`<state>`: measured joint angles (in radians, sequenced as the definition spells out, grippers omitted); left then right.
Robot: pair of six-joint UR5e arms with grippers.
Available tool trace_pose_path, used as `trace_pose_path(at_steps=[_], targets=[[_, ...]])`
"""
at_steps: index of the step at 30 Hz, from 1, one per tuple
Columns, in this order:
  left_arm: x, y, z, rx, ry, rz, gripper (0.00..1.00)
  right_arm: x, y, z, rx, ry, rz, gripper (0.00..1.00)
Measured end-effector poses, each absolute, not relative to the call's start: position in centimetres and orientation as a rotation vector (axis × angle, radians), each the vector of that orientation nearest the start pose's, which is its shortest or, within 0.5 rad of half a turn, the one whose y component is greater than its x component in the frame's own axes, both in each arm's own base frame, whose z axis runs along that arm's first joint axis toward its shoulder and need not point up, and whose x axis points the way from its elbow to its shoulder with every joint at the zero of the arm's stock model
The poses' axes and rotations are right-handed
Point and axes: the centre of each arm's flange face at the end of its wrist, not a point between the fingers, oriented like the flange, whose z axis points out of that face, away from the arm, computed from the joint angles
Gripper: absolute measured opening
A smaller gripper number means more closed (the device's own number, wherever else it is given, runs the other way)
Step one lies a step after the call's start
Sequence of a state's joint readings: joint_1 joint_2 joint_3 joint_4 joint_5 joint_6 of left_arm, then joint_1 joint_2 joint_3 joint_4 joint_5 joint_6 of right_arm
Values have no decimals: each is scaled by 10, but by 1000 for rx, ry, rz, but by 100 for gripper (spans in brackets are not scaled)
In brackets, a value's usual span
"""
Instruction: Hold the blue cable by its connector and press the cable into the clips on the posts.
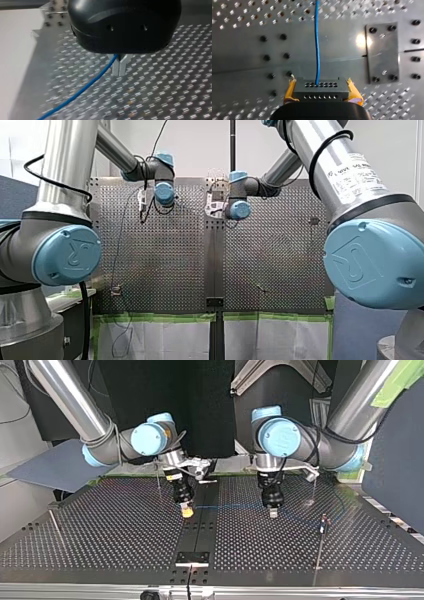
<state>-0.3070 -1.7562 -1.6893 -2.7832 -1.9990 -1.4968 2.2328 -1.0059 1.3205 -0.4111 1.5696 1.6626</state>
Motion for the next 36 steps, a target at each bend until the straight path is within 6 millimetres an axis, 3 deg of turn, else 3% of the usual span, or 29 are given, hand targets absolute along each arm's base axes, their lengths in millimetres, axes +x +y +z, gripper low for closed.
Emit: trace_pose_path(at_steps=[7, 16, 27, 36], targets=[[490, -272, 310, 0, 1589, 141, 0, 531, -470, 282, 1580, -883, 1759, 0], [486, -303, 262, 56, 1639, 122, 0, 517, -460, 249, 1589, -909, 1694, 0], [462, -338, 232, 76, 1650, 88, 0, 486, -448, 203, 1599, -983, 1572, 0], [455, -359, 193, 112, 1670, 54, 0, 454, -445, 170, 1558, -1045, 1501, 0]])
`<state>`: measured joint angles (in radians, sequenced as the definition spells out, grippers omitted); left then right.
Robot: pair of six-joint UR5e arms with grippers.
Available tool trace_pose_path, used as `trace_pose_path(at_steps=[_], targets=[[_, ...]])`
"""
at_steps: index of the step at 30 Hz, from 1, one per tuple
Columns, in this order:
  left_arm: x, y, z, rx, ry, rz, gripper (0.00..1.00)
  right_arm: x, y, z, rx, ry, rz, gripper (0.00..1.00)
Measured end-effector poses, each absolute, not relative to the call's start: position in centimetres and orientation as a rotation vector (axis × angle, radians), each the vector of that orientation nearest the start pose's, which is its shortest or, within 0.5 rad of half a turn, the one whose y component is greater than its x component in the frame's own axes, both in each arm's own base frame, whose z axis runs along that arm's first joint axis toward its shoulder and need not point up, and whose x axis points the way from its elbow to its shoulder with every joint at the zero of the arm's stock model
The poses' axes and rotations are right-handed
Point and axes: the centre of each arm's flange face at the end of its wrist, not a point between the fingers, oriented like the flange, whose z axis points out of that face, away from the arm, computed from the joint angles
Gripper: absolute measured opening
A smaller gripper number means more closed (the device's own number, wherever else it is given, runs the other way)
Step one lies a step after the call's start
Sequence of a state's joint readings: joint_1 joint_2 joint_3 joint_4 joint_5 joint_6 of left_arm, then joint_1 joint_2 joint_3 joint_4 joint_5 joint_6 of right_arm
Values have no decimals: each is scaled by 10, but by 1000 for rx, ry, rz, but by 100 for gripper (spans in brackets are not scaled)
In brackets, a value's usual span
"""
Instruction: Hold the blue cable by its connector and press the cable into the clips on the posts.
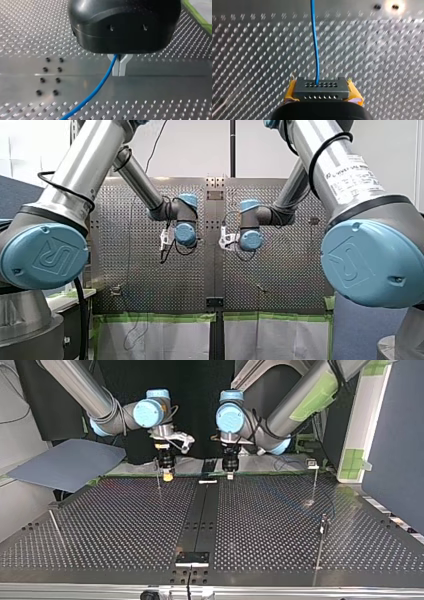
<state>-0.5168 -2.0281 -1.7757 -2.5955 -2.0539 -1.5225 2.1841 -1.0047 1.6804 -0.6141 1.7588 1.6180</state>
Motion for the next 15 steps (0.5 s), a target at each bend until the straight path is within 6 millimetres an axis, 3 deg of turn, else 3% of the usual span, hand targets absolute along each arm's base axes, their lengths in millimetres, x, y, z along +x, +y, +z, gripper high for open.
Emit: trace_pose_path(at_steps=[5, 15], targets=[[452, -371, 172, 121, 1671, 28, 3, 441, -439, 144, 1562, -1061, 1468, 0], [439, -396, 131, 137, 1681, -29, 11, 416, -412, 59, 1626, -1124, 1380, 0]])
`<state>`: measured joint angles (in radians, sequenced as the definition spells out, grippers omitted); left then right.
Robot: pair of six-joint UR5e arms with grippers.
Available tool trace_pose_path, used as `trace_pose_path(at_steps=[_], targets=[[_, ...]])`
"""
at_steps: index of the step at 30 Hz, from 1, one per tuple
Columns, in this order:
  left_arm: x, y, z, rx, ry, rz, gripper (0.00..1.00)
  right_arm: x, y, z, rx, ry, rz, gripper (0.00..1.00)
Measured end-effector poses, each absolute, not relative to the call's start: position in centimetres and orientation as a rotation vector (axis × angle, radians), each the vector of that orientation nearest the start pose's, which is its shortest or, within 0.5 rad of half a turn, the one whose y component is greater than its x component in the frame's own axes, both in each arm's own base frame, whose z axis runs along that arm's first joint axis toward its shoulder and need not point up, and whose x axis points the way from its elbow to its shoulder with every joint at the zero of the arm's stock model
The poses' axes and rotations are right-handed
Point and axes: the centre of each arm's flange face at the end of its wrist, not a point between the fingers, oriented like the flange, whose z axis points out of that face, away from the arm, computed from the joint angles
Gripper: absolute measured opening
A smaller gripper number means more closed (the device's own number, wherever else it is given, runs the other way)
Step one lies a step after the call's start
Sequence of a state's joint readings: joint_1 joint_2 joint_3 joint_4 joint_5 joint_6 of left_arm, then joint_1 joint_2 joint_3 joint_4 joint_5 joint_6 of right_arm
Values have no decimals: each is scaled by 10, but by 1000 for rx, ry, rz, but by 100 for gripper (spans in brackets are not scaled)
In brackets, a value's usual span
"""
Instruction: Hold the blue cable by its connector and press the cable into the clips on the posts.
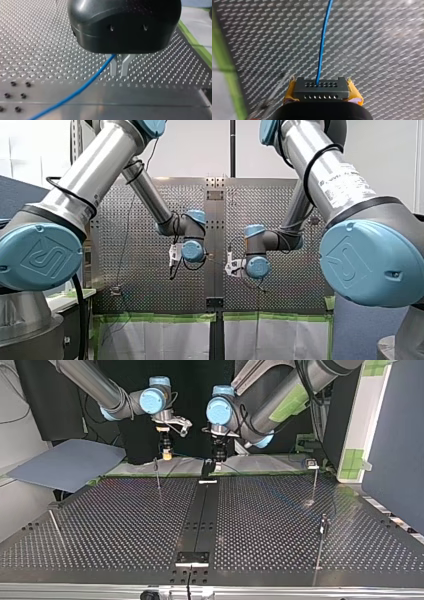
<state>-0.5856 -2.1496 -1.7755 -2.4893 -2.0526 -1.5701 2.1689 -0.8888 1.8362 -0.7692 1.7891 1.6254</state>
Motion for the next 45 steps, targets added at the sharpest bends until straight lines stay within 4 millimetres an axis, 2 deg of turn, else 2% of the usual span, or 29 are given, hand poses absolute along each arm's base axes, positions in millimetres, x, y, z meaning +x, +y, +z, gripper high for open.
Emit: trace_pose_path(at_steps=[1, 6, 12, 13, 20, 31, 36, 42, 45], targets=[[437, -400, 127, 136, 1680, -35, 13, 413, -410, 53, 1624, -1134, 1372, 0], [428, -415, 110, 140, 1676, -64, 13, 394, -401, 35, 1621, -1182, 1325, 0], [424, -417, 80, 148, 1707, -58, 13, 364, -391, 18, 1634, -1233, 1248, 0], [423, -417, 74, 151, 1712, -57, 16, 360, -389, 16, 1637, -1240, 1237, 0], [419, -422, 61, 161, 1712, -87, 16, 335, -380, 3, 1649, -1281, 1179, 0], [417, -448, 26, 188, 1706, -145, 16, 332, -398, 5, 1609, -1224, 1272, 0], [411, -451, 7, 193, 1721, -136, 16, 326, -408, 1, 1607, -1184, 1290, 0], [417, -455, 7, 171, 1707, -113, 16, 308, -418, -15, 1615, -1159, 1281, 0], [421, -459, 5, 165, 1699, -107, 16, 299, -425, -17, 1602, -1148, 1292, 0]])
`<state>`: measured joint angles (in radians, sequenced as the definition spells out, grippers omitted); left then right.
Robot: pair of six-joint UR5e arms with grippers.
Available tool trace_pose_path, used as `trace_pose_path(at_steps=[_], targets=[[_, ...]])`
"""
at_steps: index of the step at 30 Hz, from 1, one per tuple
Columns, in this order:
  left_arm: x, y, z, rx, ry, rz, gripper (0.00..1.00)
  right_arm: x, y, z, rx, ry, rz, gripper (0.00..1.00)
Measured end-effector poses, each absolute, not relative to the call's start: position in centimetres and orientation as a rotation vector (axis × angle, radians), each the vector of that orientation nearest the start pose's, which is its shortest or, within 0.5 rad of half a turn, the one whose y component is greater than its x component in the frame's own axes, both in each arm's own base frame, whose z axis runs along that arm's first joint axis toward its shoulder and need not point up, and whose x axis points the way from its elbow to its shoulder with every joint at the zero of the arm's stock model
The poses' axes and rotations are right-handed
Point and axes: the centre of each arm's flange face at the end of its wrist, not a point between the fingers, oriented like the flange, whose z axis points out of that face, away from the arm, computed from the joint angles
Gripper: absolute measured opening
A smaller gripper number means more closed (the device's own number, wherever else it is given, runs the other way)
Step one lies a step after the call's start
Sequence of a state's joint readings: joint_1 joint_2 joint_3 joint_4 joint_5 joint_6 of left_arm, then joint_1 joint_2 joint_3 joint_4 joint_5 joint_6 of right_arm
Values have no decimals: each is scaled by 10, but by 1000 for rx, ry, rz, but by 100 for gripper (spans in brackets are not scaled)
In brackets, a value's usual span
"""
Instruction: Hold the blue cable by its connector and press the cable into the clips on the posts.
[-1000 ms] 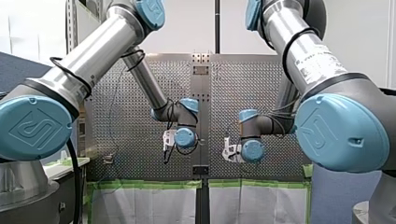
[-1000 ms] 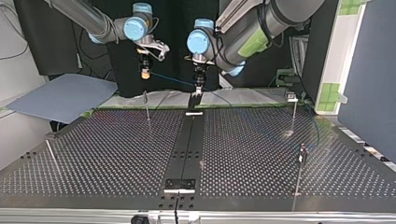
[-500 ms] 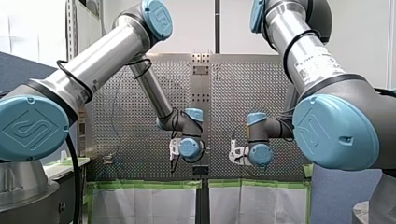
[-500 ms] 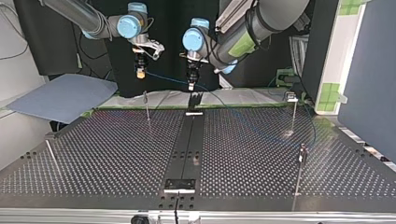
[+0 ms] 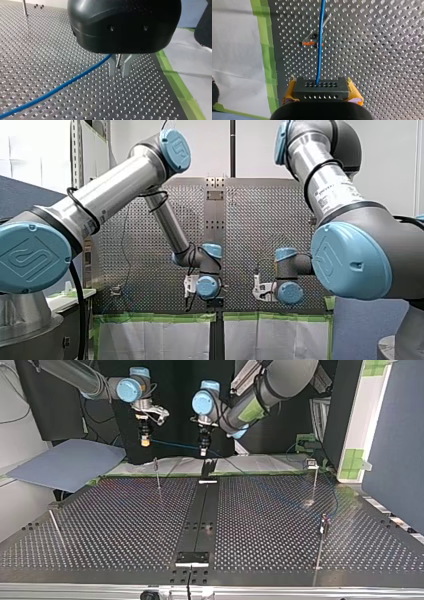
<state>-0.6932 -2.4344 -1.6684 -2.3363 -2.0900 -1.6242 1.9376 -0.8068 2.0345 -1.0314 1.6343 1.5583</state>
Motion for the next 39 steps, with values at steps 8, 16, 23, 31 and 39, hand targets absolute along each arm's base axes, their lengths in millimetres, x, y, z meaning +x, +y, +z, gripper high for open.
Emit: trace_pose_path(at_steps=[8, 16, 23, 31, 39], targets=[[421, -477, -21, 211, 1743, -90, 16, 275, -451, -13, 1554, -1079, 1317, 0], [417, -499, -48, 223, 1758, -101, 16, 248, -478, -7, 1484, -1043, 1372, 0], [415, -516, -73, 230, 1770, -114, 16, 225, -496, -15, 1458, -1031, 1392, 0], [422, -539, -82, 192, 1727, -137, 16, 218, -519, -38, 1475, -992, 1368, 0], [436, -566, -59, 127, 1653, -164, 16, 217, -512, -77, 1525, -1028, 1334, 0]])
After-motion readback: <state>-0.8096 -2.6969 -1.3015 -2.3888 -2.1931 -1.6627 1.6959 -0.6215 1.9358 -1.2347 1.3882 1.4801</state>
